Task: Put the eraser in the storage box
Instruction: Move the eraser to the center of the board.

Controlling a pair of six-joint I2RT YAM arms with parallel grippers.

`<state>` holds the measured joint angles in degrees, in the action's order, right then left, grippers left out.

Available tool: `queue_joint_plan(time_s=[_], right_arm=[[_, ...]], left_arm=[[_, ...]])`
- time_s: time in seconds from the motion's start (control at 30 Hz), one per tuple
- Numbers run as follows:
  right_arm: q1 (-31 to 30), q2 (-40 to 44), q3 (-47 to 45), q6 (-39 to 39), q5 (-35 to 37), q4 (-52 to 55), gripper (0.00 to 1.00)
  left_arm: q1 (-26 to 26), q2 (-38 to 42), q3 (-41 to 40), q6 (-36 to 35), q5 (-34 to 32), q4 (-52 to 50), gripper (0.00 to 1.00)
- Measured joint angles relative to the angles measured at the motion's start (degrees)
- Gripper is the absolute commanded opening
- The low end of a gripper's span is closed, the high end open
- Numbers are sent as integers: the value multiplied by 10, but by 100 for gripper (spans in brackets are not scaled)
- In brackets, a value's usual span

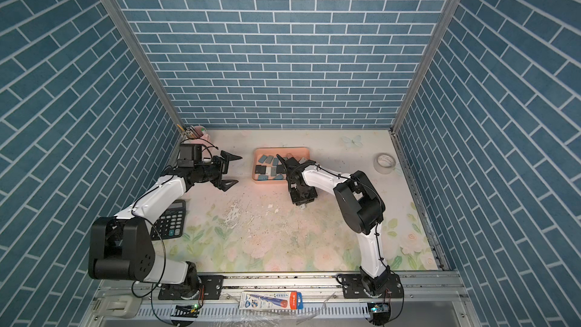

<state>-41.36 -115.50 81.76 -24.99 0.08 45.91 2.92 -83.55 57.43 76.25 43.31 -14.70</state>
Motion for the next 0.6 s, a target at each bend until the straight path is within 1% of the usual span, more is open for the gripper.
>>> queue_joint_plan(time_s=[0.3, 0.37, 0.5, 0.6], right_arm=[[43, 18, 3, 7, -2, 12, 40], [48, 21, 14, 8, 2, 25, 45], [50, 37, 31, -2, -1, 36, 50], [49, 44, 43, -20, -6, 38, 51]], left_arm=[[2, -27, 33, 0, -2, -1, 100], [4, -33, 43, 0, -2, -4, 100], [7, -36, 54, 0, -2, -4, 100], [8, -42, 56, 0, -1, -4, 99]])
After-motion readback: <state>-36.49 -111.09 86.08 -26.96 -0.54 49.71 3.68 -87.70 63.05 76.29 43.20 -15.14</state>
